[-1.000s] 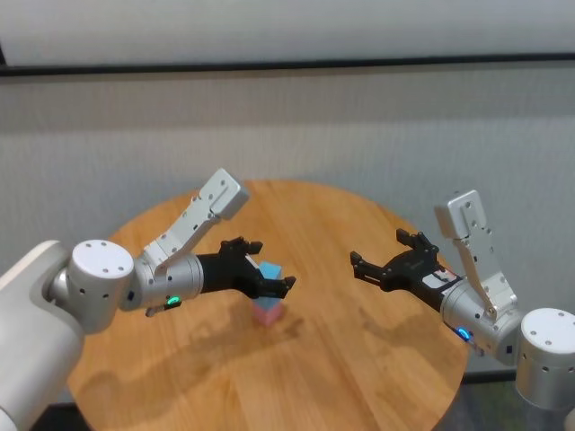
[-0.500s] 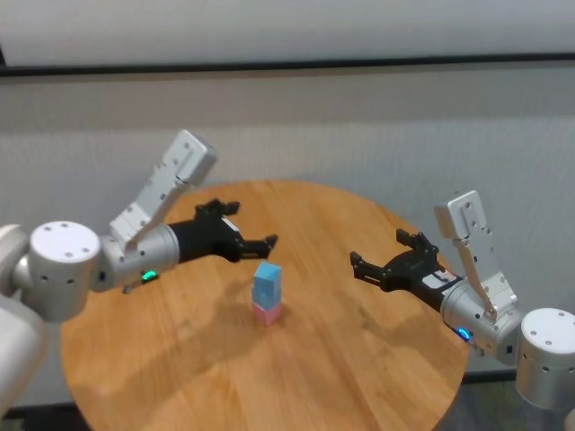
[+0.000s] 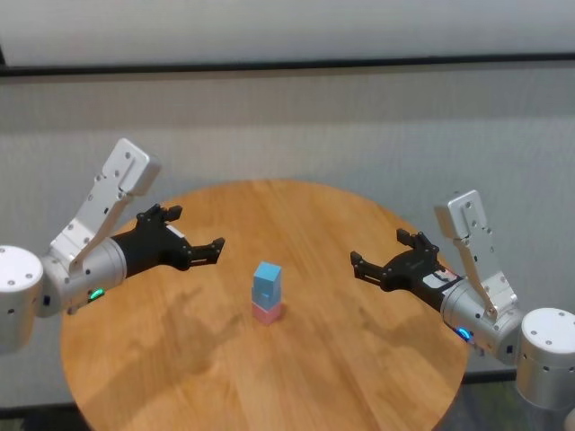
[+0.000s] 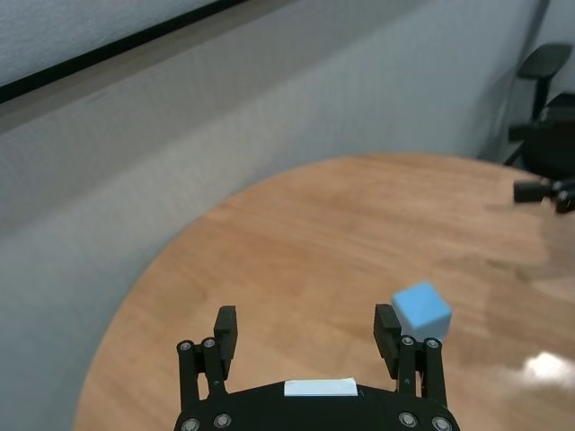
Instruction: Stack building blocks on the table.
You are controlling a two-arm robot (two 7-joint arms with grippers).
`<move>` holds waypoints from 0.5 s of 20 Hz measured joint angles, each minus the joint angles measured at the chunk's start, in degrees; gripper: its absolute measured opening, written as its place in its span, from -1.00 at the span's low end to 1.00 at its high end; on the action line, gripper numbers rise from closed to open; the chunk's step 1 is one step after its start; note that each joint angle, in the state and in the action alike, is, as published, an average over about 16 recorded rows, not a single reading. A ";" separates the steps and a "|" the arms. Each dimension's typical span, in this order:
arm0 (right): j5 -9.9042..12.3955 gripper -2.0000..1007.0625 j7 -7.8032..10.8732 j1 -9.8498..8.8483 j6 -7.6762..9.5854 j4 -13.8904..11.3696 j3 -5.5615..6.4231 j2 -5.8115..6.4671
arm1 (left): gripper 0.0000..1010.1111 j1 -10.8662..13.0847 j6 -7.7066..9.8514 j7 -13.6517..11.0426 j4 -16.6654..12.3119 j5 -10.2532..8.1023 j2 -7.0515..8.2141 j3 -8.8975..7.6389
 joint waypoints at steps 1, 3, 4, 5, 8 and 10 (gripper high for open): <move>0.00 0.99 0.00 0.00 0.00 0.00 0.00 0.00 | 0.98 0.48 0.26 0.30 -0.61 -0.01 0.35 -0.25; 0.00 0.99 0.00 0.00 0.00 0.00 0.00 0.00 | 0.98 1.28 0.67 0.76 -1.53 -0.03 0.87 -0.63; 0.00 0.99 0.00 0.00 0.00 0.00 0.00 0.00 | 0.98 1.60 0.83 0.93 -1.87 -0.01 1.06 -0.75; 0.00 0.99 0.00 0.00 0.00 0.00 0.00 0.00 | 0.98 1.84 0.94 1.06 -2.11 0.02 1.20 -0.83; 0.00 0.99 0.00 0.00 0.00 0.00 0.00 0.00 | 0.98 2.20 1.07 1.23 -2.46 0.14 1.41 -0.90; 0.00 0.99 0.00 0.00 0.00 0.00 0.00 0.00 | 0.98 2.19 1.07 1.19 -2.42 0.17 1.40 -0.89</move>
